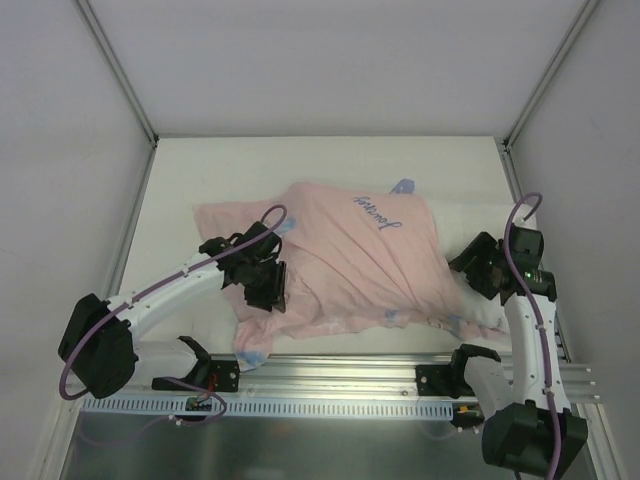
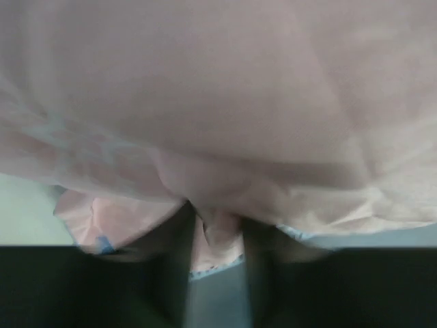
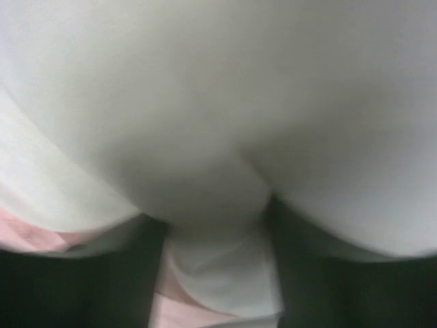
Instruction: Remove the pillowcase from the pillow
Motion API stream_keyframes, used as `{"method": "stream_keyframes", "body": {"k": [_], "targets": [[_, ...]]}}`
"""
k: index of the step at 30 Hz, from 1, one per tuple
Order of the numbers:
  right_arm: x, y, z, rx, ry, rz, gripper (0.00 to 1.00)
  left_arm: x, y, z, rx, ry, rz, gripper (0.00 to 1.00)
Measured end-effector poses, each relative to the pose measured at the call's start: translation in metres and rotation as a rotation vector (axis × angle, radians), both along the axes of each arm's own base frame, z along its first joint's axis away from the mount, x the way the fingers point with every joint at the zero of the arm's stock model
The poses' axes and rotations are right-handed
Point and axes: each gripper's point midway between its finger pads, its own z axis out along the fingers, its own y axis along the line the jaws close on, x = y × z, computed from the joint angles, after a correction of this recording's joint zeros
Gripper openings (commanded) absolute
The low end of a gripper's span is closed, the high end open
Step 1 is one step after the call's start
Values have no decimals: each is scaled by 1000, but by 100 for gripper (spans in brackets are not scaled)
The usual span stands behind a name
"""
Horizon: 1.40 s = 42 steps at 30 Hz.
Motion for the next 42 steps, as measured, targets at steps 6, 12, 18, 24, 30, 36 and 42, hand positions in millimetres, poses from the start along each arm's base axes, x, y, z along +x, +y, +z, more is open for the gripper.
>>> {"method": "stream_keyframes", "body": {"k": [6,12,18,24,30,36,42], "targets": [[39,8,12,82,-18,-22,1,12,1,1,11,-54,16,0],[91,-22,65,109,-79,-129,1,43,31,39,-5,-180,151,0],[127,-61,88,123,-108,-235,1,95,127,88,20,-325,550,0],[120,-53,80,184,-58,-227,1,100,199,107,23,-322,864,0],[100,-38,58,225,-24,-195,6,98,217,117,-6,-283,979,3],[78,-42,46,147,-39,-183,96,114,209,117,-32,-318,902,99],[76,-29,84,-74,-123,-107,96,135,142,118,-6,-327,613,99]]}}
